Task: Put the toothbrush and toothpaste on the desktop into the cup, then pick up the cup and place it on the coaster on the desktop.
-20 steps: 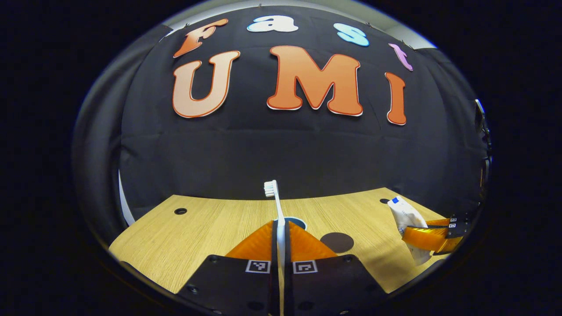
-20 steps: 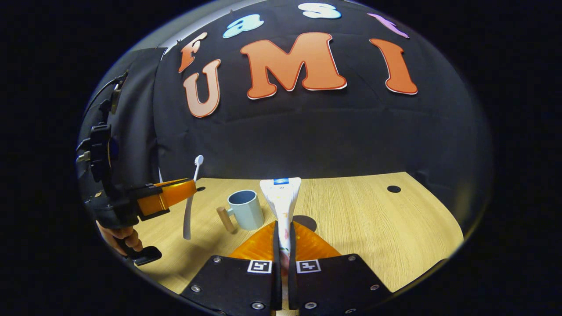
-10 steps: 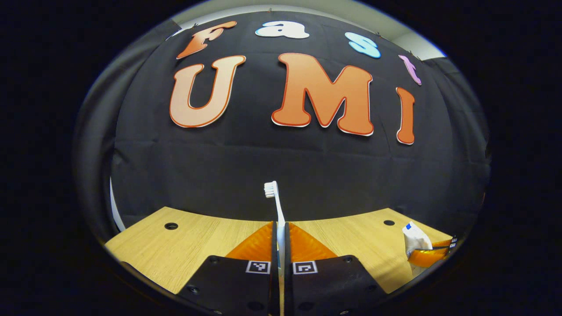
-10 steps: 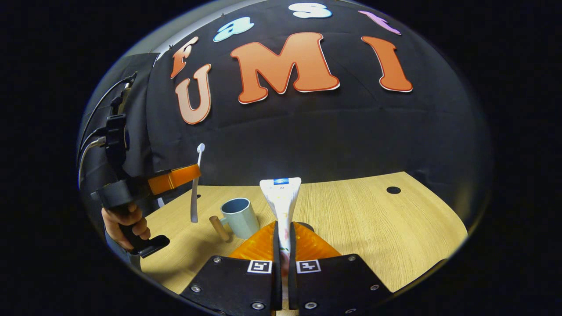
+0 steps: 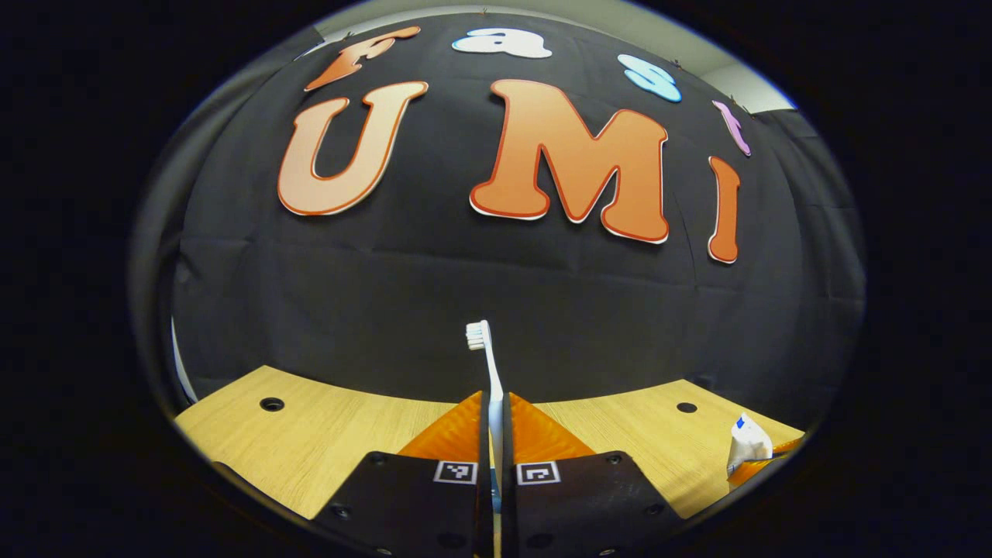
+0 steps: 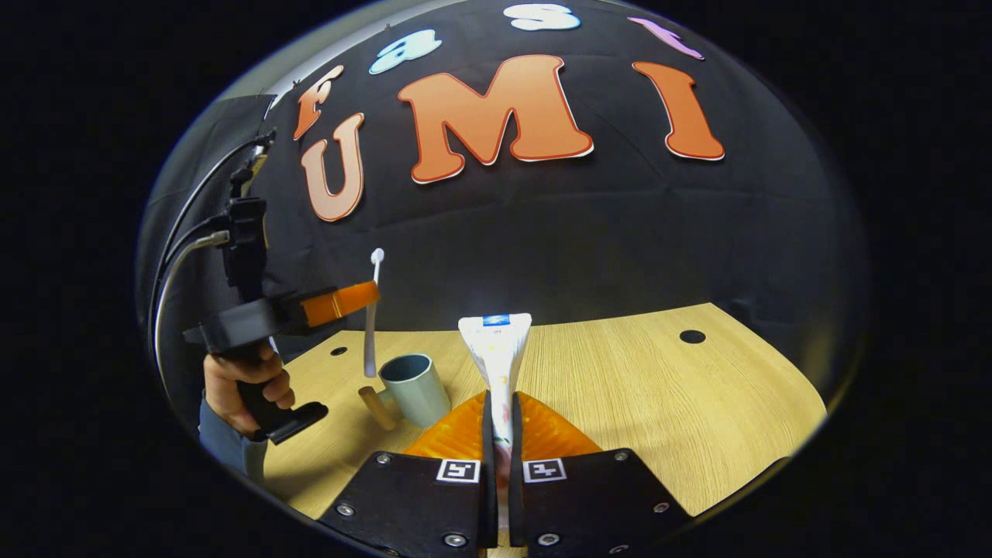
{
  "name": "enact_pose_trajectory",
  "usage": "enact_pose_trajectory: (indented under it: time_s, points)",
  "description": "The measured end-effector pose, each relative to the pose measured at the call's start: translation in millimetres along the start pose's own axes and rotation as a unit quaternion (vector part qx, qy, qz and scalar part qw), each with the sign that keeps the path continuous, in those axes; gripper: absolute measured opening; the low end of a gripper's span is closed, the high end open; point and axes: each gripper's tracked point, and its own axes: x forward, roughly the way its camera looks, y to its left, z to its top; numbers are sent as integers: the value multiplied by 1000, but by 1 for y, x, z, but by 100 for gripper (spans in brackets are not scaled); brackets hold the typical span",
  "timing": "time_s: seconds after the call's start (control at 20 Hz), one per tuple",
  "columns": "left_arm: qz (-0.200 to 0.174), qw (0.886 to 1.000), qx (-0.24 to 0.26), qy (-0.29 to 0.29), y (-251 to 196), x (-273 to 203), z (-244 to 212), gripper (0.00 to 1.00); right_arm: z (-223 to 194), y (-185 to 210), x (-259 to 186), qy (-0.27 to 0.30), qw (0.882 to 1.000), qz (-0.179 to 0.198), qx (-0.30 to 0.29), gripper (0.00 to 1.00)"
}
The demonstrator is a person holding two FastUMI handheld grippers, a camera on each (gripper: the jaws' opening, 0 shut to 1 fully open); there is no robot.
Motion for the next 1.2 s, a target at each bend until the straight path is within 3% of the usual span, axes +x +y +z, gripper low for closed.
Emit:
enact_pose_trajectory:
  time_s: [0.45, 1.05, 1.15, 1.2]
  points:
    - [11, 1000, 19, 19, 2, 40, -37, 4, 10, -18, 9, -12, 1000, -23, 5, 6]
    - [19, 996, 22, 87, 13, 43, -86, 9, 20, -15, 24, -20, 1000, -17, 13, 6]
    - [5, 994, 15, 110, 8, 38, -95, 18, 21, -13, 25, -25, 999, -15, 16, 6]
    - [0, 993, 9, 116, 6, 31, -96, 30, 23, -12, 25, -31, 999, -15, 15, 6]
